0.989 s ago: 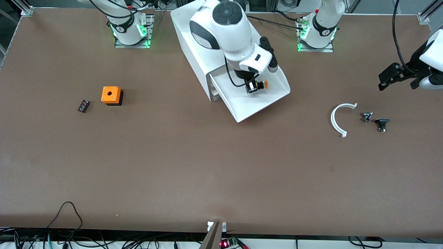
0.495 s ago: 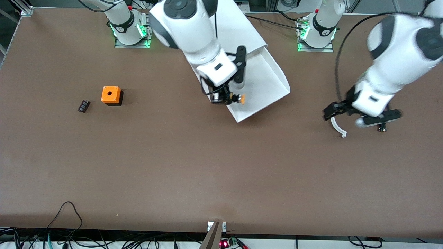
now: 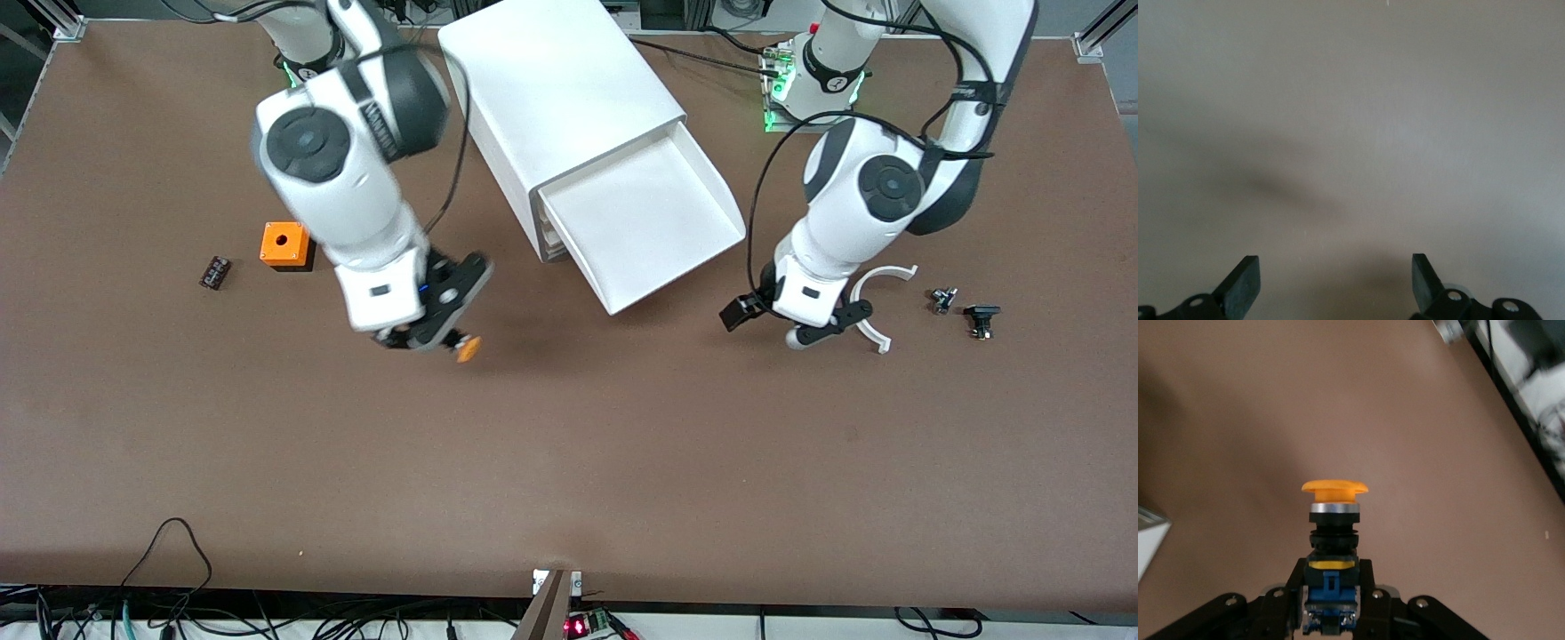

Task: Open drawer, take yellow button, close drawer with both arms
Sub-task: 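Carry the button away with the right gripper while the left gripper pushes the drawer shut, then place the yellow button on the table with the right gripper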

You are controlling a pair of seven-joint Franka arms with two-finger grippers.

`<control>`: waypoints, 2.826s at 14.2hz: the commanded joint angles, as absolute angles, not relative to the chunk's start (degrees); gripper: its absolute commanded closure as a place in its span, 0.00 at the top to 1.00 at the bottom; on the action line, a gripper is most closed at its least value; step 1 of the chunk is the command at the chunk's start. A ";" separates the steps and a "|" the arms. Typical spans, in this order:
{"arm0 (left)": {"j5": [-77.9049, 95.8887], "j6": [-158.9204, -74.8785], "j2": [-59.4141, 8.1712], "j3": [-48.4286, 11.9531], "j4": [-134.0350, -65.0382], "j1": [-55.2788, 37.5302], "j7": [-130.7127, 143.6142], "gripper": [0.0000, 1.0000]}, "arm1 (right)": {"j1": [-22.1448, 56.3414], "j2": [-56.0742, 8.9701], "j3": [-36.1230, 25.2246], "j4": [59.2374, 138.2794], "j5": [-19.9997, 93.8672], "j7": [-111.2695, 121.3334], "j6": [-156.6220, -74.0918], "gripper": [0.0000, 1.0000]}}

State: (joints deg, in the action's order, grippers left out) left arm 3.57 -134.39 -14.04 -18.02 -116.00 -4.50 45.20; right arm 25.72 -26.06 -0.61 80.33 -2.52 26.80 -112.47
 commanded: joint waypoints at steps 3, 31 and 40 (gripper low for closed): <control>4.13 -135.09 -10.29 -26.09 -121.90 -5.01 46.58 1.00 | 13.39 -22.42 -1.67 93.23 -2.29 23.90 -114.43 0.21; 3.34 -122.32 5.35 -21.38 -116.49 6.50 22.26 1.00 | -4.22 -15.92 9.30 102.23 6.24 14.62 -113.39 1.00; 3.25 -92.55 4.83 -9.93 -95.98 6.85 10.02 1.00 | -0.88 -11.87 12.57 81.65 -8.06 -6.33 -90.88 1.00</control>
State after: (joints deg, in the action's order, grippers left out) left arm 3.47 -94.61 6.90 -9.76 -98.88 6.88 10.93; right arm -1.08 -11.74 13.21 83.17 -3.16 -5.16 -91.98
